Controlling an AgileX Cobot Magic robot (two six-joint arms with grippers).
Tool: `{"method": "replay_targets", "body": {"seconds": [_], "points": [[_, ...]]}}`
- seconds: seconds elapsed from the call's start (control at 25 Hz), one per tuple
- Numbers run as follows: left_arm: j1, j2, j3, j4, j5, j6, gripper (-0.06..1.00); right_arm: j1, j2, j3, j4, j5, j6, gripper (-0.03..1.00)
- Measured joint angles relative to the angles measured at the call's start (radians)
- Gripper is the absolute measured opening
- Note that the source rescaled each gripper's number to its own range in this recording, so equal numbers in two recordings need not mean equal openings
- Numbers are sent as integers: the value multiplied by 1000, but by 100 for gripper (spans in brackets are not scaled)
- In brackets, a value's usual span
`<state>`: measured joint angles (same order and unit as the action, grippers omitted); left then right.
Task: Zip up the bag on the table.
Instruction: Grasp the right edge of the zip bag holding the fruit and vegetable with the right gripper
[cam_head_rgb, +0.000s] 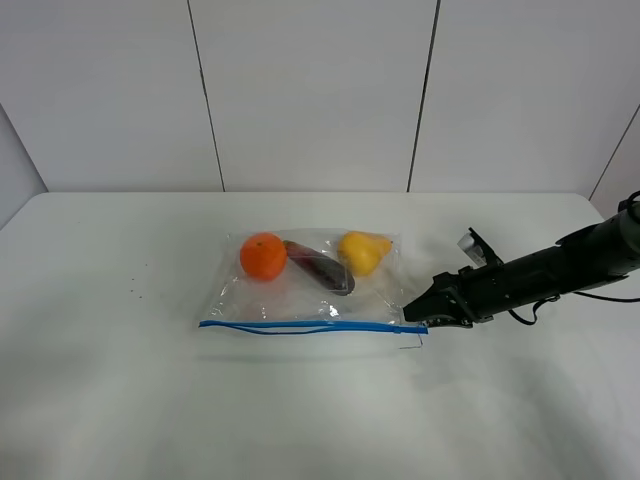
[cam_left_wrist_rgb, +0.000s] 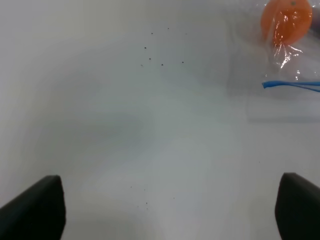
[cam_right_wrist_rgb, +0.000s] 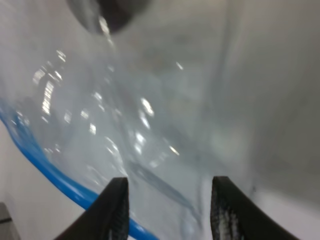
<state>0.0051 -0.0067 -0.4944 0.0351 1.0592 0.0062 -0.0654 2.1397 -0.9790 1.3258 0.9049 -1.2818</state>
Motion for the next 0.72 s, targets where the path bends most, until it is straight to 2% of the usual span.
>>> {"method": "replay_targets", "body": {"seconds": [0.56, 0.68, 0.72], "points": [[0, 0, 0, 0, 0, 0, 100, 0, 55, 0, 63, 33, -68, 43], [0, 0, 0, 0, 0, 0, 100, 0, 55, 0, 72, 36, -86, 30], [0, 0, 0, 0, 0, 0, 100, 0, 55, 0, 72, 36, -88, 22]]}}
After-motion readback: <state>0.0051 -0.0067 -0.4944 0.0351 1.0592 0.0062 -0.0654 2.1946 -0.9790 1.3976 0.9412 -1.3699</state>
